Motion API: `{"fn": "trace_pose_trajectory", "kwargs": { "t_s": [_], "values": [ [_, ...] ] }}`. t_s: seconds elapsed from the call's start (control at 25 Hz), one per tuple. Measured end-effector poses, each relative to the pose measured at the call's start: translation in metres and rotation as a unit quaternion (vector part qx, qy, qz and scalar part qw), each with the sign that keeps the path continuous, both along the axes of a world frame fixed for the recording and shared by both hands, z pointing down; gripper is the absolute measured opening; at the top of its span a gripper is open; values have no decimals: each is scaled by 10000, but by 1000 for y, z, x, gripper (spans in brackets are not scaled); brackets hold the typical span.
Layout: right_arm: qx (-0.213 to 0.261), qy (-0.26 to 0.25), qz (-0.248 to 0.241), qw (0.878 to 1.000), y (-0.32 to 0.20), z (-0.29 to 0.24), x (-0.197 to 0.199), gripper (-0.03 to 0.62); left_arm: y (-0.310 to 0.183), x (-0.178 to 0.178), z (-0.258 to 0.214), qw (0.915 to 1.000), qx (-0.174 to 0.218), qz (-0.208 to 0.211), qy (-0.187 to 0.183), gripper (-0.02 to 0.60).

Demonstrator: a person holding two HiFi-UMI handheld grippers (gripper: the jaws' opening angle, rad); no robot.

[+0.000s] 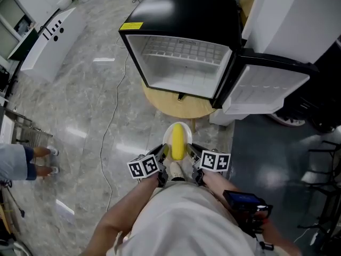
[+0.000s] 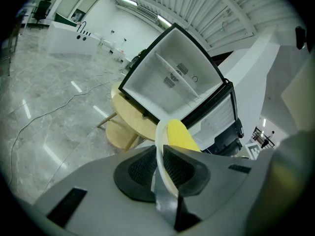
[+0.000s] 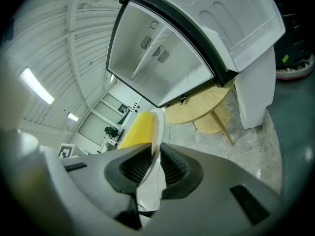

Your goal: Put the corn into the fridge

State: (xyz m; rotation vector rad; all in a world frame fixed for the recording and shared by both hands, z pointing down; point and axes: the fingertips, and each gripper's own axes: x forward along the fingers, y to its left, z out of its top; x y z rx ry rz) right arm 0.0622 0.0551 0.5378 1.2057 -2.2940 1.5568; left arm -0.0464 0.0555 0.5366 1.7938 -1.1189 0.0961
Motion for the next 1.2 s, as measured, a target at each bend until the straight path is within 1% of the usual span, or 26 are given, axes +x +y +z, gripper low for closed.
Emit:
{"fn": "trace_pose_trajectory", "kwargs": {
  "t_s": [0.28,0.56,0.92,1.2],
  "values": [
    [34,124,47,9999,-30,-3,-7,57,-31,-7,-2,9999,67,41,68,49],
    [126,124,70,9998,-55,-9,-21,57,-56,-21,-9,9998,167,43,65,49],
    [177,132,68,9997,-75,-17,-33,57,-74,-33,-19,9996,273,7,67,49],
    [130,119,-85,9998,-86,-13,-45,57,-84,-45,-16,9996,257,-135,23,49]
  ]
}}
